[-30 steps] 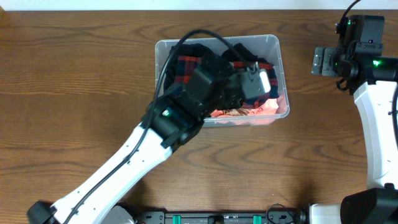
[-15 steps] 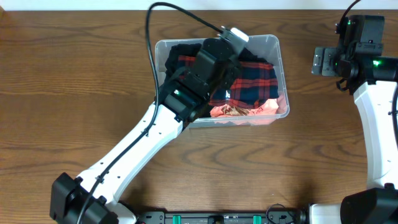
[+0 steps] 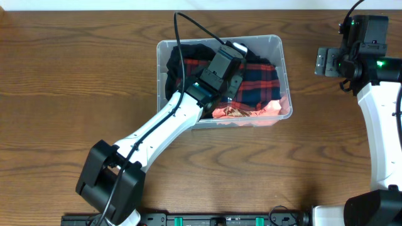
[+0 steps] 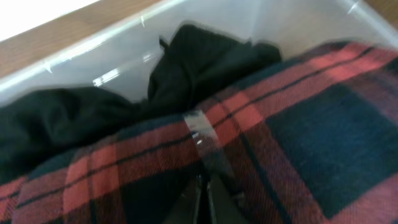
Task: Pack container
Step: 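Press the plaid shirt down into the bin's center with the left gripper, then spread the plaid shirt flat across the bin with the left gripper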
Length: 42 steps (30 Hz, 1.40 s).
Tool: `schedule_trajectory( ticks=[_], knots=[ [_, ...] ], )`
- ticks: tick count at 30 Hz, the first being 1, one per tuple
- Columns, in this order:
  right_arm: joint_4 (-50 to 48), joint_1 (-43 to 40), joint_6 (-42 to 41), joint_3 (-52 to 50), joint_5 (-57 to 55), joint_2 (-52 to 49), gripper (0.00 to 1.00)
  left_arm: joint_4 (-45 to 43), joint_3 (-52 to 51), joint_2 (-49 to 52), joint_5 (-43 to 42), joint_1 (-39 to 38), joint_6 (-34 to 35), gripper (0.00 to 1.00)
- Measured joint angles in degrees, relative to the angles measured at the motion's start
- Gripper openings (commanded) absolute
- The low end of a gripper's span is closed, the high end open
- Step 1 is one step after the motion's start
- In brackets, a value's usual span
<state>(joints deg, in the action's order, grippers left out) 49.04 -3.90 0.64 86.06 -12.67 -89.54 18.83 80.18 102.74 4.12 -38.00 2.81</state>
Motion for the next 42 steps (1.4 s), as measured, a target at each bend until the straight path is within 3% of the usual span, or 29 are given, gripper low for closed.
schedule_trajectory(
  ticks=[8,28,35,42],
  knots=[
    [0.0,0.0,0.0,0.0,0.0,0.0,0.99,-1.01,-2.64,0.15,-0.35,0.02,1.51,0.06],
    [0.0,0.0,0.0,0.0,0.02,0.0,0.99,-15.5,-6.69,-3.41,1.27,0.74,1.73,0.06],
    [0.0,0.0,0.0,0.0,0.02,0.0,0.99,-12.0,-6.47,-15.43,0.63,0.81,3.65,0.06],
    [0.0,0.0,0.0,0.0,0.0,0.0,0.99,-8.48,-6.4,-11.76,-9.2,0.76,5.62,0.06]
  ],
)
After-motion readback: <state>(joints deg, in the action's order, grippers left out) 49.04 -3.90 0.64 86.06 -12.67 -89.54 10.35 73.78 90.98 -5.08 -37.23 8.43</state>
